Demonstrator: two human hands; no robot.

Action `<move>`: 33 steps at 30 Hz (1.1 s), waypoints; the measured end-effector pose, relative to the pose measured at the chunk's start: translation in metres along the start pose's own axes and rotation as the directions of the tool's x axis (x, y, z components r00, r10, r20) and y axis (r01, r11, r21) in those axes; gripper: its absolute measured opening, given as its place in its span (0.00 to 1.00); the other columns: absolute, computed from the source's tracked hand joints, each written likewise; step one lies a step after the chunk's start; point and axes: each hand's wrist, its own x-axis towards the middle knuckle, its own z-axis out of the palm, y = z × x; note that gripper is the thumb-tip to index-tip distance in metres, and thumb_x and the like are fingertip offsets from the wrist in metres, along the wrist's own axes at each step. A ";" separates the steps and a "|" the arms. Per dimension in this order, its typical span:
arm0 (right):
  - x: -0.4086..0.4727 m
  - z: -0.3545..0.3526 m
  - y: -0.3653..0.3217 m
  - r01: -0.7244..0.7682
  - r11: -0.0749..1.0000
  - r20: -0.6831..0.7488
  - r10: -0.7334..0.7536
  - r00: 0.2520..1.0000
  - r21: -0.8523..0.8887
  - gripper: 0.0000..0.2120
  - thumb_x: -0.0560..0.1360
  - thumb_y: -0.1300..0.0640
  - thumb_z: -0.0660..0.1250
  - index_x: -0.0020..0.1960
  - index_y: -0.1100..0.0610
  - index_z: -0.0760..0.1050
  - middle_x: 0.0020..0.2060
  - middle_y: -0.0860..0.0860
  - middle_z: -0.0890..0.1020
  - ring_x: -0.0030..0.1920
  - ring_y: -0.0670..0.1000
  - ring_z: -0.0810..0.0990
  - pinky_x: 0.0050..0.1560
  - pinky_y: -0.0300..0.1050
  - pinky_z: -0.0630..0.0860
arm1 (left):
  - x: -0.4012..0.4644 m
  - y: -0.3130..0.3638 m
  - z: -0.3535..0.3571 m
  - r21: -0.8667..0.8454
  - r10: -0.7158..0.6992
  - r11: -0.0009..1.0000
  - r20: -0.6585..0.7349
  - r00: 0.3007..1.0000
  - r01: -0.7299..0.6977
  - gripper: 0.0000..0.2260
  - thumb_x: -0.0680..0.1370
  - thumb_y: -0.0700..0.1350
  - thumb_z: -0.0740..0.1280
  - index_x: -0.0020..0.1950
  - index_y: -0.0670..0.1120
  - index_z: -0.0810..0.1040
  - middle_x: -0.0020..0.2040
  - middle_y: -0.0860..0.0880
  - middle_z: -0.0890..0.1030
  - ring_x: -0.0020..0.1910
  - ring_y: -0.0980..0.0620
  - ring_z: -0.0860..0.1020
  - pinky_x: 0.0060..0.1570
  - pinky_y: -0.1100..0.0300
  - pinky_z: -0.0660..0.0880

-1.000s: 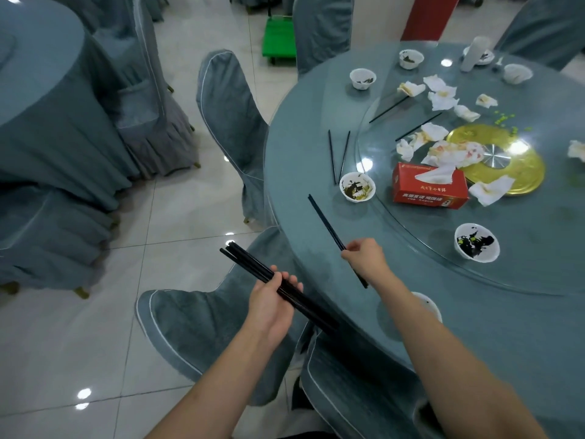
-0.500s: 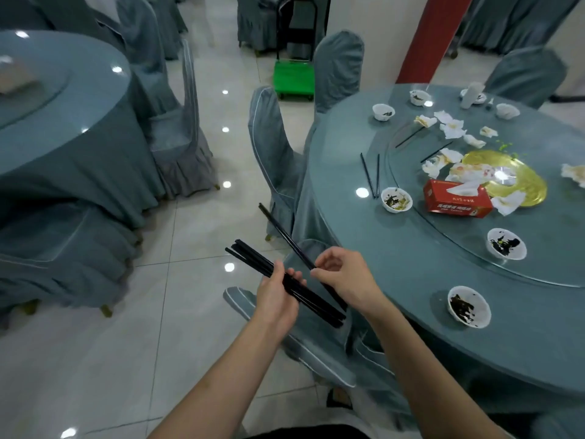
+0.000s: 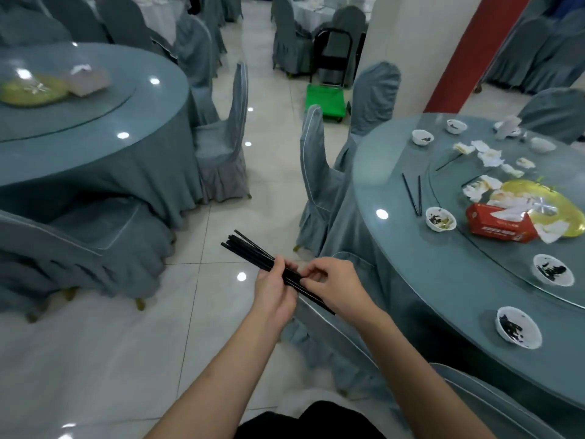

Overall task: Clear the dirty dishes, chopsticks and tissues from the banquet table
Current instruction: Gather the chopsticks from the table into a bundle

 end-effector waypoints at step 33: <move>0.353 0.094 -0.081 -0.085 0.676 -0.222 0.355 0.908 0.732 0.08 0.81 0.60 0.64 0.49 0.54 0.81 0.45 0.51 0.85 0.43 0.47 0.79 0.46 0.45 0.73 | 0.260 0.243 0.066 -0.059 0.150 0.986 -0.087 0.985 -0.155 0.06 0.86 0.36 0.57 0.52 0.44 0.70 0.38 0.46 0.75 0.37 0.51 0.74 0.54 0.50 0.76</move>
